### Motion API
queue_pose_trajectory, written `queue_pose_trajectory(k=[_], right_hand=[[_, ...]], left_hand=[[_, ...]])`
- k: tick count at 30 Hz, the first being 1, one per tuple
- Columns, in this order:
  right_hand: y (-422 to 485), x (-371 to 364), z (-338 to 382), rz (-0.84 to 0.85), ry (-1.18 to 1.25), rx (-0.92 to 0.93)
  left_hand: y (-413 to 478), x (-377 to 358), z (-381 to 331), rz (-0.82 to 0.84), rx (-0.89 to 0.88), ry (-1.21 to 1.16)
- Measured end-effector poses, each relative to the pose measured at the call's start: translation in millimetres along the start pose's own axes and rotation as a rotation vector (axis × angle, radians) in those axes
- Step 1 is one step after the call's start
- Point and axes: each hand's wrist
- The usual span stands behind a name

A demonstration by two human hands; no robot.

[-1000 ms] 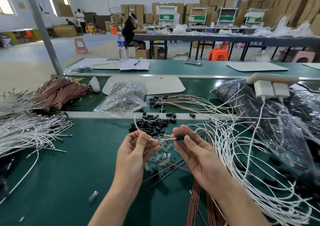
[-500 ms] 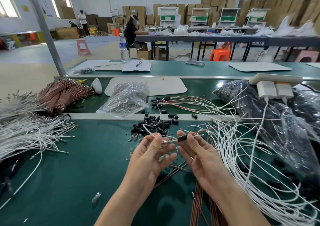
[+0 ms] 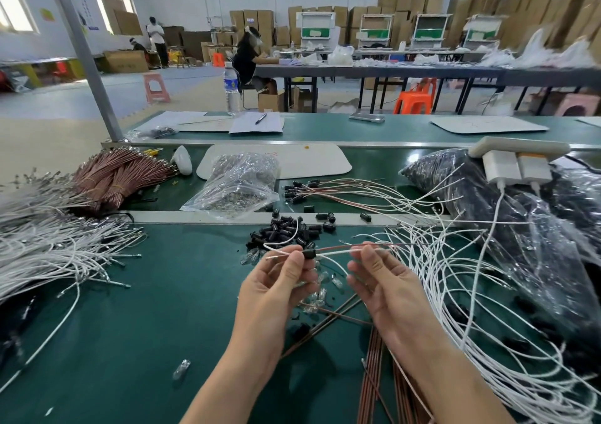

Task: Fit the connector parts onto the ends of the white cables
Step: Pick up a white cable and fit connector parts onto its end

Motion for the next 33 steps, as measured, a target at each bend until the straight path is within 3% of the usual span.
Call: queue_pose_trajectory(k=[9,16,33], right_hand=[[-1.2,12.0,14.6,-0.067,0.100,0.036],[-0.3,35.9,32.4,-0.215,0.319,0.085],[1.2,64.4,46.2,-0.434,0.486,0.275]], left_hand=[[3.4,5.3,-15.9,-0.082,0.025,-0.212],[12.2,22.5,-32.0,-0.236,0.001,-0.411],[17.0,29.0,-25.5,-0.279,-0.092,-0.203]])
Point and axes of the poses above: each hand's wrist, its own y-axis towards the middle knuckle, its own x-axis out of the back of the hand, z = x × y, and after that the axes turned 6 degrees about -y, right-handed
